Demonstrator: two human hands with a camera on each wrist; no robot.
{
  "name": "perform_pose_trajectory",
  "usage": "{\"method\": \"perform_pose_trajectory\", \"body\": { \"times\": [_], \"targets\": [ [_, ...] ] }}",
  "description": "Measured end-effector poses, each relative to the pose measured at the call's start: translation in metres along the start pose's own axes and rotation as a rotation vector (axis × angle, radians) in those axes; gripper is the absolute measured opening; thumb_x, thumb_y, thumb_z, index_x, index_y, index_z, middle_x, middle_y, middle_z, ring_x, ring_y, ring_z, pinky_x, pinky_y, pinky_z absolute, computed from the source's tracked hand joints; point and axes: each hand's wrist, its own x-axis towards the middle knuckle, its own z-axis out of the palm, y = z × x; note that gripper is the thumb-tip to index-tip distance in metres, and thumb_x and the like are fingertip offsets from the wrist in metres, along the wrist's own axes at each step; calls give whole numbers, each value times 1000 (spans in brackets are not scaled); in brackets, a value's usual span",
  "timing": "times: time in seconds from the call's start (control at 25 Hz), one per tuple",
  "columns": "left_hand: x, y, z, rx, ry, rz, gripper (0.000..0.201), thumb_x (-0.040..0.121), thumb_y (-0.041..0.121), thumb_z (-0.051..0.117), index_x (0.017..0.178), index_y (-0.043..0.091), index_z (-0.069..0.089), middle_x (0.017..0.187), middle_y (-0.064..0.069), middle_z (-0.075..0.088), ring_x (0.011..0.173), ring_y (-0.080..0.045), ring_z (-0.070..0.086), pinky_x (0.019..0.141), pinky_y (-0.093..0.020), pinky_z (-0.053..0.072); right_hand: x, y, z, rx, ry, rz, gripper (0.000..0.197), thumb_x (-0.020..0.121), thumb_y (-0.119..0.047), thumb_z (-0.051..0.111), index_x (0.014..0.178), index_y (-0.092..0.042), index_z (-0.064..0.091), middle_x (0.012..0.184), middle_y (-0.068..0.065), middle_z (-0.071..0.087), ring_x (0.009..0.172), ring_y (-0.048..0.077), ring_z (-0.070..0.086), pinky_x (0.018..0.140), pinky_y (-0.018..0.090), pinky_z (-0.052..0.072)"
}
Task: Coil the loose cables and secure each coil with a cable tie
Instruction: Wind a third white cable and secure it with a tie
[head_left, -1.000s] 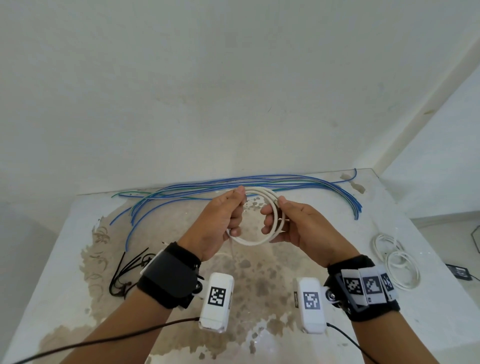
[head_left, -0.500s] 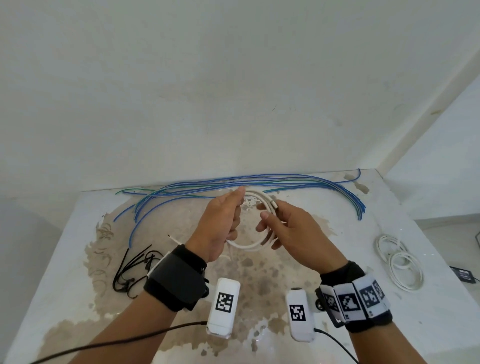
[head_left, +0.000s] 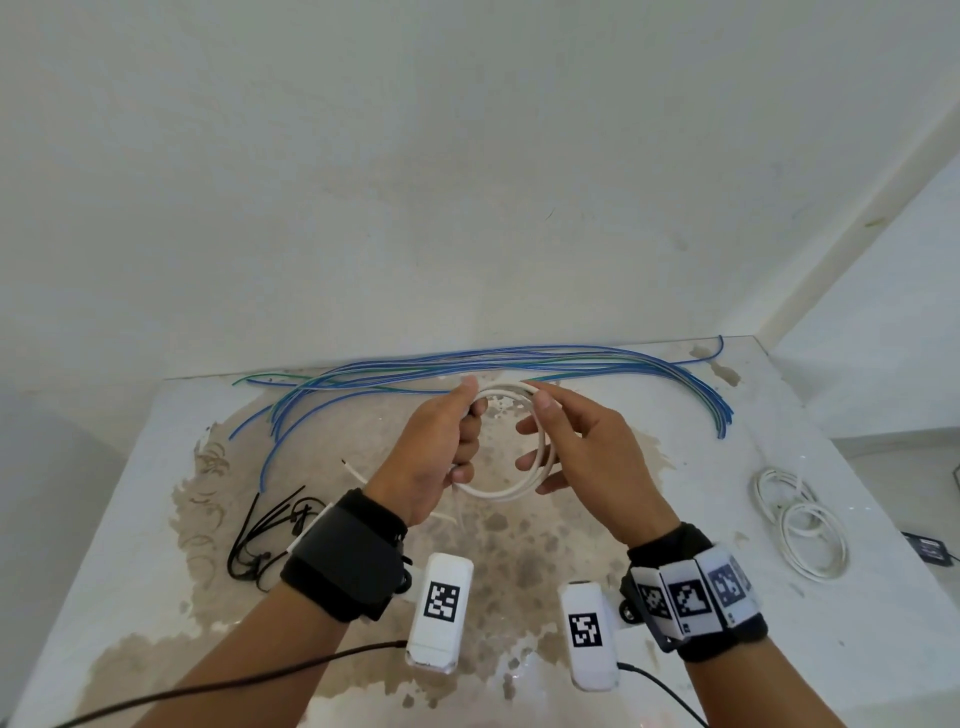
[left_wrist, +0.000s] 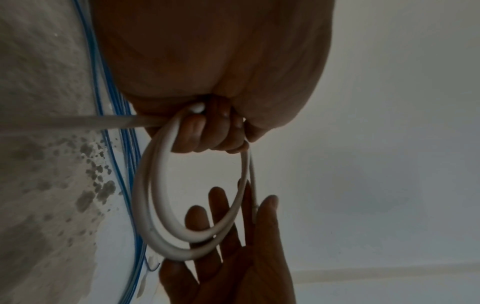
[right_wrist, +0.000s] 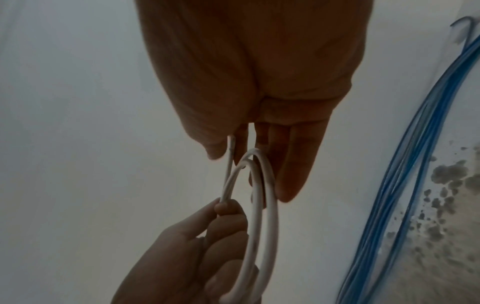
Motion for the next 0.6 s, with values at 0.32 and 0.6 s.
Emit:
{"method": "perform_pose_trajectory", "body": {
  "times": [0.32,0.6],
  "targets": [
    [0,-1,-3,-146,37,-22,38,98,50,55,75,20,48,60,6,18,46,-8,19,46,-24,25,8,-2,0,78,11,44,25,103,-28,57,123,-25,73,99,-5,78,81,18,77,55,33,59],
    [1,2,-8,-316,-74,-54,37,105,38,37,84,13,55,61,5,26,46,-8,23,47,-24,26,7,4,7,-16,172,-67,22,97,-25,69,117,-27,75,94,-5,78,73,13,77,55,32,60]
  ]
}}
